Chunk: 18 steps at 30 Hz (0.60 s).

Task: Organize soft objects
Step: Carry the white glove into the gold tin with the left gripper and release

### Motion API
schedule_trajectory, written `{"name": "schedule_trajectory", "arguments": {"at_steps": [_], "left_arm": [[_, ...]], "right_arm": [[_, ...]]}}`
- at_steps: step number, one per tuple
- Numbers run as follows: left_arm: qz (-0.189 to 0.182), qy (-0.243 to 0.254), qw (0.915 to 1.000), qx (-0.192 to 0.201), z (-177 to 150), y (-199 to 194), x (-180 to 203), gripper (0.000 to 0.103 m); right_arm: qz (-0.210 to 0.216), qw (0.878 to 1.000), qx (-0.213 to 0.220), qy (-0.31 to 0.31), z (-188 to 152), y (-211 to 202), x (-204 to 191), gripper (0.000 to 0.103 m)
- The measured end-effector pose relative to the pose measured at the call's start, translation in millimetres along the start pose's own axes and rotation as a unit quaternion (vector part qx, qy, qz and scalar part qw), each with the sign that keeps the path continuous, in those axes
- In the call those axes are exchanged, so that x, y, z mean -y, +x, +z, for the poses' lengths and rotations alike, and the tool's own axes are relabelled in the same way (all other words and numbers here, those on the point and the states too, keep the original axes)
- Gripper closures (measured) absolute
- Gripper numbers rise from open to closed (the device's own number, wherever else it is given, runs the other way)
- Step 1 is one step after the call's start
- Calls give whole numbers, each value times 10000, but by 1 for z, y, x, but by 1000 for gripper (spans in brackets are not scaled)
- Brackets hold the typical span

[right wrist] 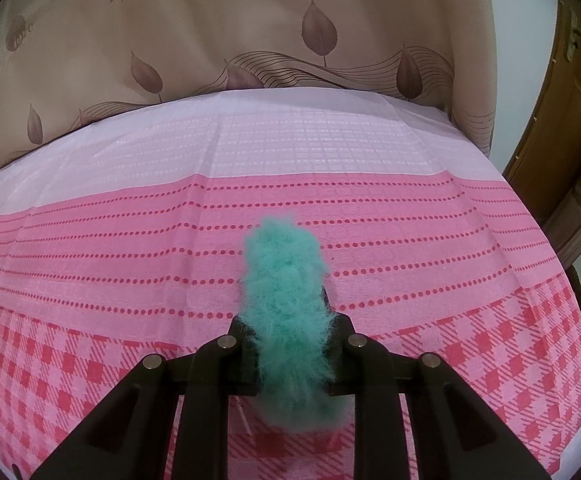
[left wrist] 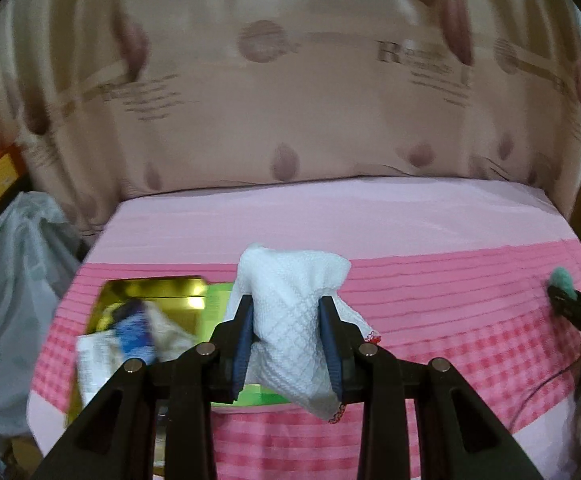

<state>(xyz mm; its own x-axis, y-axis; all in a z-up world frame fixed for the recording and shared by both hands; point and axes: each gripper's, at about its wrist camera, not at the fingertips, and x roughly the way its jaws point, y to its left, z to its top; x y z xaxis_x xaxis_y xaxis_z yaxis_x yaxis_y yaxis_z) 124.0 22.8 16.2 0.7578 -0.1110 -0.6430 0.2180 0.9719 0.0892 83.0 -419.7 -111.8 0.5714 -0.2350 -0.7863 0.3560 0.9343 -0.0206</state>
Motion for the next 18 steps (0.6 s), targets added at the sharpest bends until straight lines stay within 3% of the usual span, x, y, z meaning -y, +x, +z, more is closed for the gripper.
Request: {"name": "schedule_trajectory", "arguments": {"at_steps": [6,12,18], "left_arm": [[486,-433,9978,-154,-4,6,-71,71],[740,-799,9930,-450,-16,23,-126,71],[695,-1061,9896,-677,-29,42,-156,69]], "right_arm": [[-9,10000,-1,-7,0,0,-1,83],[-59,10000,-6,-43,0,0,-3,82],[-139,9998,-8,-104,0,1,-5,82]]}}
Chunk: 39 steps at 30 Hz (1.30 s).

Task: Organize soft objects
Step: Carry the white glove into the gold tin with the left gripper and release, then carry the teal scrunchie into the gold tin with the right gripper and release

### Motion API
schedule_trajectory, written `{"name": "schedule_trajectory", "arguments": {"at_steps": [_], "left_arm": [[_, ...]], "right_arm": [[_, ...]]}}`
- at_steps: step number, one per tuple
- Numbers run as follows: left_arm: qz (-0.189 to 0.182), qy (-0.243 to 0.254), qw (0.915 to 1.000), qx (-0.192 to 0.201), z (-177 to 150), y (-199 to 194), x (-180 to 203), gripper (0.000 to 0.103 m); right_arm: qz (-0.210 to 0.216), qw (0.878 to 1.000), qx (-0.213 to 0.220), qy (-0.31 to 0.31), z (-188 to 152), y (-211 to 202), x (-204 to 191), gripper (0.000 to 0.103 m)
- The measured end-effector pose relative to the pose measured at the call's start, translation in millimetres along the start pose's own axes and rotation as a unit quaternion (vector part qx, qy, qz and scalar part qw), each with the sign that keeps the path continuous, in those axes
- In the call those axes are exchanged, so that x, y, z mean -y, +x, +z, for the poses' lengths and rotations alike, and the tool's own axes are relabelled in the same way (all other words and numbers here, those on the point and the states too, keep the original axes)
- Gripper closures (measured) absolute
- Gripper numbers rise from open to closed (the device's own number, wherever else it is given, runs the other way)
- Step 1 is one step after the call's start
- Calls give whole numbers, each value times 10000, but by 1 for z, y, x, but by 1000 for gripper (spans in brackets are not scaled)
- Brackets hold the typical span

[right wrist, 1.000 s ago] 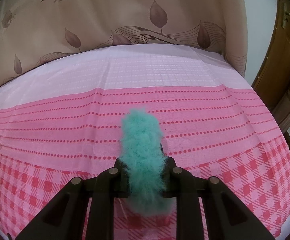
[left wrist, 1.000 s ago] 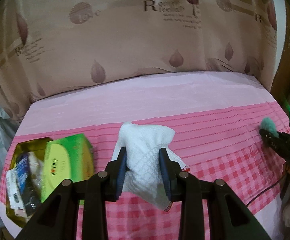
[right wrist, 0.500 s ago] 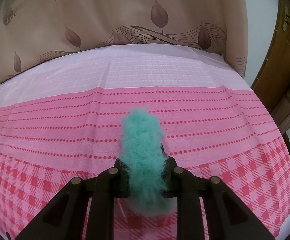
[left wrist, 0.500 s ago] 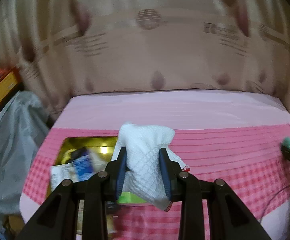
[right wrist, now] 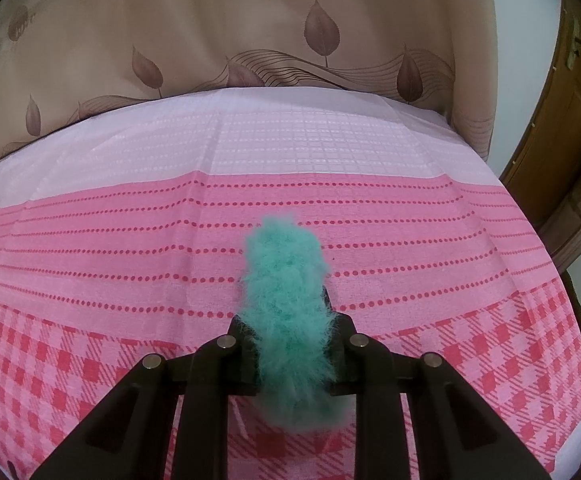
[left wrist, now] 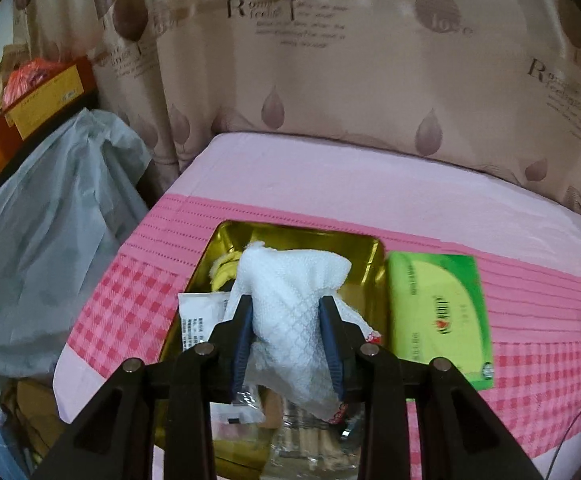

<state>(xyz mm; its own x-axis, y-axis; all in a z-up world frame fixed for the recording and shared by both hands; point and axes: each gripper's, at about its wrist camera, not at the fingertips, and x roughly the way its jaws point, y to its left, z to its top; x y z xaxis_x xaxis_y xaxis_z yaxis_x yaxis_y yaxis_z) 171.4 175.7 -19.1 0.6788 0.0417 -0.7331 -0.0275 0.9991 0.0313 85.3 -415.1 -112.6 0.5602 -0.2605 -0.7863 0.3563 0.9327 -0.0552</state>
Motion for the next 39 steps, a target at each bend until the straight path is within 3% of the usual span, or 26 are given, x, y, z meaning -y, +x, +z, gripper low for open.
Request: {"name": "schedule_trajectory", "arguments": {"at_steps": [4,11,20,23,29,36,39], "left_arm": [[-24,-110,9998,-147,-1,15,-12,65],[-199,-438,9984,-308,-4,25,-29,45],[-337,-454,9984,-60,-13,-7,-44,45],[-188,-371,9991,27,-22,-20,-49,45],[615,-242,9977,132,-47,-35,-60,45],[974,-216,9948,194,-72,-39,-67,44],[1031,-164,9944,168,-77,-38,-67,44]], "right_arm": [[-47,10000,2,-28,-1,-1,-1,82],[-140,9999,1,-93,0,-2,-4,82],[-170,9998,18,-130,-1,-2,-4,82],[-165,9998,43,-136,-1,-3,-5,84],[-167,9996,126,-174,-3,-8,-11,87],[311,9989,269,-204,-3,-33,-41,88],[728,9961,387,-306,0,-52,-68,88]]}}
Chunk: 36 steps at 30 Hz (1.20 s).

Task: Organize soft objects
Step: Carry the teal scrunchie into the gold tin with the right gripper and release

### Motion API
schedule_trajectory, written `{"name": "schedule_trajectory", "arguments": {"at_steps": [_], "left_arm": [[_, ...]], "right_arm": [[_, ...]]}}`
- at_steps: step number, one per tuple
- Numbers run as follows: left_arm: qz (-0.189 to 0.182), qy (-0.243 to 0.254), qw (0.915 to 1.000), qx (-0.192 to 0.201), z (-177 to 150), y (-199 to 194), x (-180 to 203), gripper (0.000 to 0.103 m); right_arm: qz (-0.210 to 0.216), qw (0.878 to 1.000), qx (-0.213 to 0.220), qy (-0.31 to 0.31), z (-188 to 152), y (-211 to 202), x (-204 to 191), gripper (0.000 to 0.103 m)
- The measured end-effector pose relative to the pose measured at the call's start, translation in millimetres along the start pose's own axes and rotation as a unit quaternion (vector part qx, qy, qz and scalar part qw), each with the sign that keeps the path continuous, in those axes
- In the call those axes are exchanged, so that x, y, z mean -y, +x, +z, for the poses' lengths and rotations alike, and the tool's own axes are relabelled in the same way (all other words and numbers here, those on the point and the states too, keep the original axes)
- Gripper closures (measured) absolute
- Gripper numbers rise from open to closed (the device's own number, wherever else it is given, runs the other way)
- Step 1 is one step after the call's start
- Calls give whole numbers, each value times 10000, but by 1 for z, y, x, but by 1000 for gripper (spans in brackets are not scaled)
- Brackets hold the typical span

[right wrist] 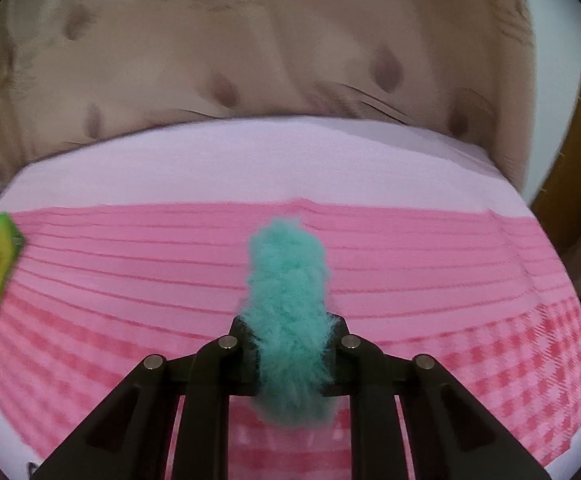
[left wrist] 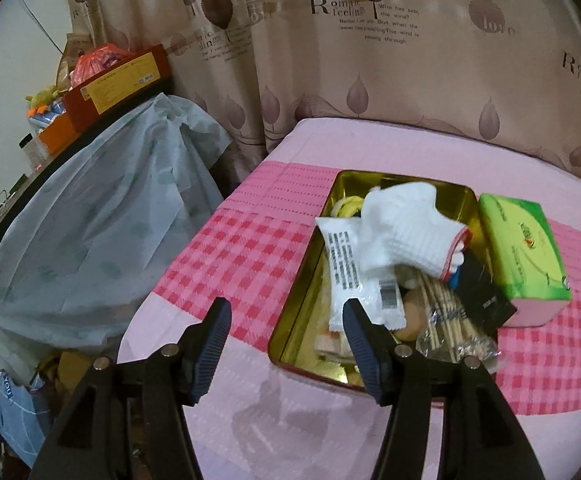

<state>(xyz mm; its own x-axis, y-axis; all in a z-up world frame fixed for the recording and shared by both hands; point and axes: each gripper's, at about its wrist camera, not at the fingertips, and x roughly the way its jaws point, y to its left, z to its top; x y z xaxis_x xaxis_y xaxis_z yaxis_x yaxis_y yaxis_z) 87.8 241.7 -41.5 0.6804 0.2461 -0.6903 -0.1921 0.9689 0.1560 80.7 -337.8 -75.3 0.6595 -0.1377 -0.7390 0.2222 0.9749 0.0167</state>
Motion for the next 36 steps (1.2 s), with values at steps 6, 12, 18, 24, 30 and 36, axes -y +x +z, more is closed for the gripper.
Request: {"name": "schedule_trajectory", "arguments": {"at_steps": [6,12,18,24,30,36], "left_arm": [[-33,27,10000,38,-3,-6,1,43],[-58,-132,9999,-50,-5,-2,-6,43],[-72,-328,9994,-15,-5,-4,-15,43],[-38,-473,9989,5,-6,-6,-20,43],[-23,-542,9985,19,-6,-6,-25,43],[-39,-560,9984,17,-5,-5,-26,43]], "right_arm": [[667,9962,240,-496,12,-28,-69,88],[1291,9854,285,-1075,22,-52,-146,88],[1784,9707,266,-1586,29,-63,-225,88],[2264,9565,277,-1821,37,-67,-299,88],[2485,9474,156,-2011,47,-54,-364,87],[2381,9471,-61,-2152,52,-26,-418,87]]}}
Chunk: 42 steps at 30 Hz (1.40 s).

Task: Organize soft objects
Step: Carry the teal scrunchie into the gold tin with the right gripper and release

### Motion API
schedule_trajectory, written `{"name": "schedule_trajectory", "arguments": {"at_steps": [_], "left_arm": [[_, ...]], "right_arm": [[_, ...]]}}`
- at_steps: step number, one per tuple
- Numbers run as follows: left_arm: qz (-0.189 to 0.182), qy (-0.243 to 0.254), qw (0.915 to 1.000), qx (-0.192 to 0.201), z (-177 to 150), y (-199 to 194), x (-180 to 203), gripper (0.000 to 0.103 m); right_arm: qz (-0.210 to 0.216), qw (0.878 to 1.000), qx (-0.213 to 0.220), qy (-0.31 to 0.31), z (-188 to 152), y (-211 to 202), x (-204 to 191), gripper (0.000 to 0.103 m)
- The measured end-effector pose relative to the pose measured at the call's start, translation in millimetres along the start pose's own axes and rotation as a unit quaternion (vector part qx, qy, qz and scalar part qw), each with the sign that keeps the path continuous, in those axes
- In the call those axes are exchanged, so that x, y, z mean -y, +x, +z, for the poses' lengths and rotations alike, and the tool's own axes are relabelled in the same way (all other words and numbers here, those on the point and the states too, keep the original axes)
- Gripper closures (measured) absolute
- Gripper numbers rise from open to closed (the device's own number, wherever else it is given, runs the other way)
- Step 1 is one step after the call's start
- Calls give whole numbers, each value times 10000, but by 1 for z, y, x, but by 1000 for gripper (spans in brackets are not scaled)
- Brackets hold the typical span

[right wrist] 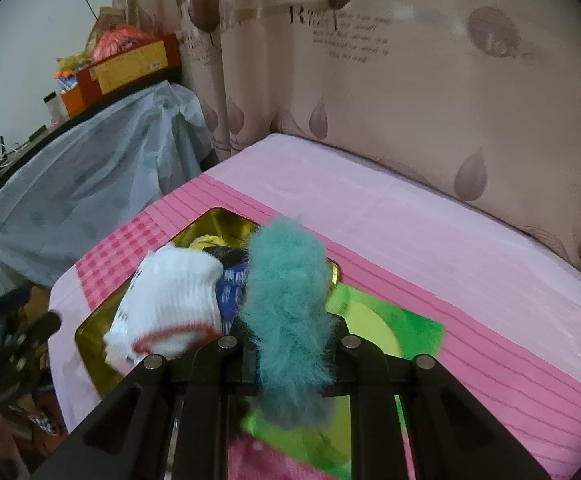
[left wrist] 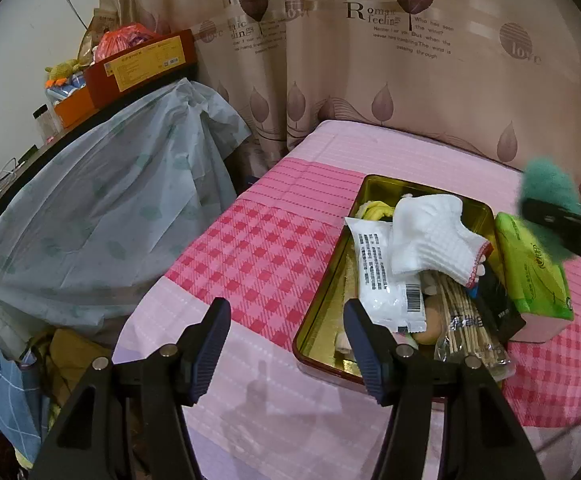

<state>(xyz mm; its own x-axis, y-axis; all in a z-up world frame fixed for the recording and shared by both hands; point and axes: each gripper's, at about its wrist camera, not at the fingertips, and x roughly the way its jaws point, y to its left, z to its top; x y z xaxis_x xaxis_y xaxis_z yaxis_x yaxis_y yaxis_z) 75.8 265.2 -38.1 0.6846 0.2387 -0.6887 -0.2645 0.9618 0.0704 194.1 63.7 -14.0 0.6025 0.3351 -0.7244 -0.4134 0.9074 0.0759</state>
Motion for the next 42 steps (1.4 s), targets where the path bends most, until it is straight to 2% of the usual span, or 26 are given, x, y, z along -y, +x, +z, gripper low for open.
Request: {"name": "schedule_trajectory", "arguments": {"at_steps": [12,18,19,20,27,32,38,42], "left_arm": [[-25,-118,9999,-23,2,4,-7,43],[-55,-142,9999,-14,2,4,-7,43],[-61,-153,9999,-10,2,4,-8,43],[-65,-159,9999,-7,2,4,-8,43],[-70,-181,9998,5,2,4,-8,43],[-39,-128,9999,39,1,1,-7,43],[-90,-1,9999,135,1,-5,0,43],[-138,79,9997,204,-1,-10,6,43]], "right_arm": [[-352,9985,-423,-72,12,61,-11,82],[-342,9985,-413,-66,13,65,-13,67],[-309,9988,-391,-33,13,65,-13,61],[-286,9989,-358,-4,13,63,-13,55],[-197,9998,-77,-3,15,40,-21,37],[-132,9997,165,147,-1,-3,-29,18],[-197,9989,292,302,-42,-44,-41,6],[-280,9986,248,369,-66,-57,-49,4]]}}
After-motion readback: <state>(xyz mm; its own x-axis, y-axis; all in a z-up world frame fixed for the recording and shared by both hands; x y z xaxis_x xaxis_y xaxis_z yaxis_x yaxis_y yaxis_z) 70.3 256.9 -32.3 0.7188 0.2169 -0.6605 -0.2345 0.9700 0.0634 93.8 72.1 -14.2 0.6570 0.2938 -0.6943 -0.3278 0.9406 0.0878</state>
